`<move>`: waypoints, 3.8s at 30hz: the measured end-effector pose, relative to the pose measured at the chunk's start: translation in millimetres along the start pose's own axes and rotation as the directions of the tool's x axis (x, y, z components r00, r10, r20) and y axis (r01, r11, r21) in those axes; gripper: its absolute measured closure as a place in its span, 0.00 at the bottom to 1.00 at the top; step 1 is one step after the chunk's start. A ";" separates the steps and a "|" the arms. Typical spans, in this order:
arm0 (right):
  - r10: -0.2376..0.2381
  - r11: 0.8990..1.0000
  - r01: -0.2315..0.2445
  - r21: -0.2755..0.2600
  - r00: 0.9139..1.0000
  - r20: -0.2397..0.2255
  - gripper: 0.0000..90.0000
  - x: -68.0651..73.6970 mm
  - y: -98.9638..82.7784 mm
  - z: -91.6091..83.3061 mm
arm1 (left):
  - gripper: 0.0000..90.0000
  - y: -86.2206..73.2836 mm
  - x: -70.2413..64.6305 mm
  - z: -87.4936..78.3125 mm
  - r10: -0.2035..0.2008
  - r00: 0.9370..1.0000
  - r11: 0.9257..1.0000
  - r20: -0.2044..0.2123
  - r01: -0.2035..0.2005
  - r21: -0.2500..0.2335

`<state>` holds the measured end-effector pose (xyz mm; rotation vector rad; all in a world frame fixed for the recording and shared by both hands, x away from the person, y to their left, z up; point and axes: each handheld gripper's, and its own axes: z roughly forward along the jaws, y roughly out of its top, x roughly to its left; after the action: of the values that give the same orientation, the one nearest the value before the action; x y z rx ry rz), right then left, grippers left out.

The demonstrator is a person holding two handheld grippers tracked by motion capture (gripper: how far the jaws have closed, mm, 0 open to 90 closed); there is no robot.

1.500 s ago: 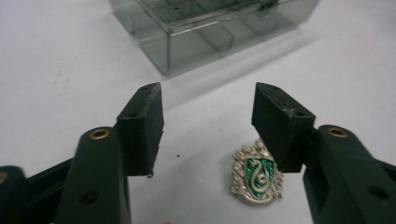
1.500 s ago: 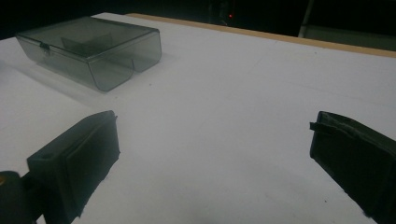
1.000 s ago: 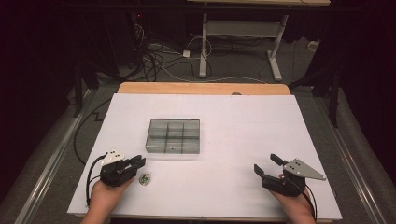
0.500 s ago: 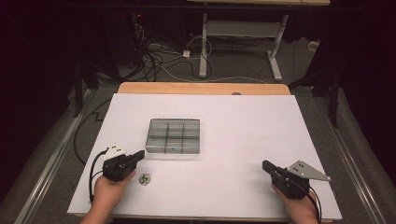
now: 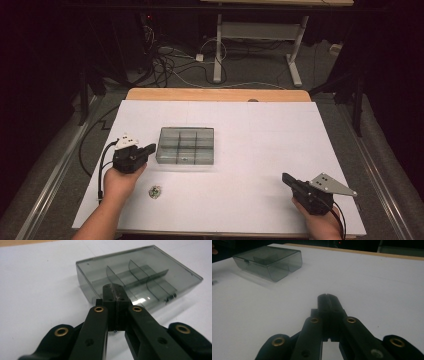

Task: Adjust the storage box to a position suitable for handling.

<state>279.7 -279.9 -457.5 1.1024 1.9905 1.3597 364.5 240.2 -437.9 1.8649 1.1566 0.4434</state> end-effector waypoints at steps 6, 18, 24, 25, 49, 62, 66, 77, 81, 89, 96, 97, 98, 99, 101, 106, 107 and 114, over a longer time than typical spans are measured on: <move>-0.004 1.000 0.004 0.006 1.000 -0.011 1.00 0.2 0.5 0.6 | 0.97 18.1 8.0 11.8 0.003 1.000 1.000 -0.017 -0.003 0.009; -0.014 1.000 0.014 0.004 0.999 -0.034 1.00 1.4 0.6 1.2 | 0.97 41.6 28.0 38.8 -0.021 0.999 1.000 -0.045 0.022 0.023; -0.013 1.000 0.013 -0.002 0.998 -0.053 1.00 1.4 0.3 1.0 | 0.97 52.6 34.8 53.6 0.016 0.998 0.998 -0.068 -0.013 0.056; -0.013 1.000 0.013 -0.002 0.998 -0.053 1.00 1.4 0.3 1.0 | 0.97 54.3 35.8 55.8 0.022 0.997 0.998 -0.072 -0.017 0.063; -0.018 1.000 0.019 0.012 0.998 -0.066 1.00 1.4 -3.5 3.4 | 0.97 53.8 50.7 94.1 0.024 0.995 0.994 -0.094 -0.013 0.108; -0.022 1.000 0.023 0.016 0.998 -0.065 1.00 1.1 -4.3 4.1 | 0.97 51.9 47.1 95.6 0.042 0.995 0.992 -0.088 -0.031 0.122; -0.016 1.000 0.017 0.018 0.998 -0.064 1.00 -0.1 -4.7 4.7 | 0.97 51.4 42.5 96.0 0.058 0.996 0.991 -0.071 -0.049 0.125; -0.015 1.000 0.016 0.016 0.998 -0.068 1.00 2.1 -3.6 5.4 | 0.97 49.6 -4.3 101.1 0.130 0.992 0.979 0.002 -0.129 0.156; -0.015 1.000 0.015 0.014 0.998 -0.068 1.00 2.5 -3.0 5.3 | 0.97 45.6 -21.2 102.4 0.145 0.989 0.978 0.027 -0.148 0.145; -0.009 1.000 0.011 0.019 0.998 -0.067 1.00 3.1 -4.0 6.0 | 0.97 35.8 -37.7 95.8 0.096 0.994 0.985 0.048 -0.102 0.138; -0.016 1.000 0.016 0.010 0.998 -0.069 1.00 2.0 -2.2 5.9 | 0.97 29.6 -47.8 87.5 0.115 0.992 0.982 0.058 -0.122 0.147; -0.015 1.000 0.016 0.011 0.997 -0.069 1.00 1.9 -2.3 5.8 | 0.97 27.9 -49.9 86.1 0.116 0.992 0.982 0.058 -0.123 0.145; -0.015 1.000 0.016 0.011 0.997 -0.070 1.00 1.9 -2.4 5.7 | 0.97 26.3 -51.8 84.6 0.112 0.992 0.982 0.058 -0.120 0.144; -0.011 1.000 0.012 0.012 0.997 -0.072 1.00 2.1 -2.3 5.5 | 0.97 24.7 -53.6 82.8 0.110 0.992 0.983 0.060 -0.118 0.142; -0.010 1.000 0.011 0.012 0.997 -0.074 1.00 2.4 -2.1 5.4 | 0.97 20.5 -58.2 78.6 0.106 0.992 0.983 0.074 -0.116 0.140; 0.000 1.000 0.002 0.021 0.997 -0.083 1.00 3.6 -0.8 6.4 | 0.97 12.8 -74.8 69.3 0.150 0.986 0.975 0.069 -0.159 0.154; 0.003 1.000 -0.001 0.023 0.997 -0.081 1.00 3.8 -0.6 6.7 | 0.97 11.3 -78.2 67.3 0.156 0.986 0.974 0.065 -0.164 0.156; 0.011 0.999 -0.008 0.033 0.997 -0.081 1.00 5.1 2.4 9.4 | 0.97 3.3 -85.3 61.6 0.147 0.986 0.978 0.076 -0.157 0.140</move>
<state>284.9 -270.3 -458.7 1.0887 2.0742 1.4023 364.6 136.8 -457.6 2.0888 1.0298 0.3881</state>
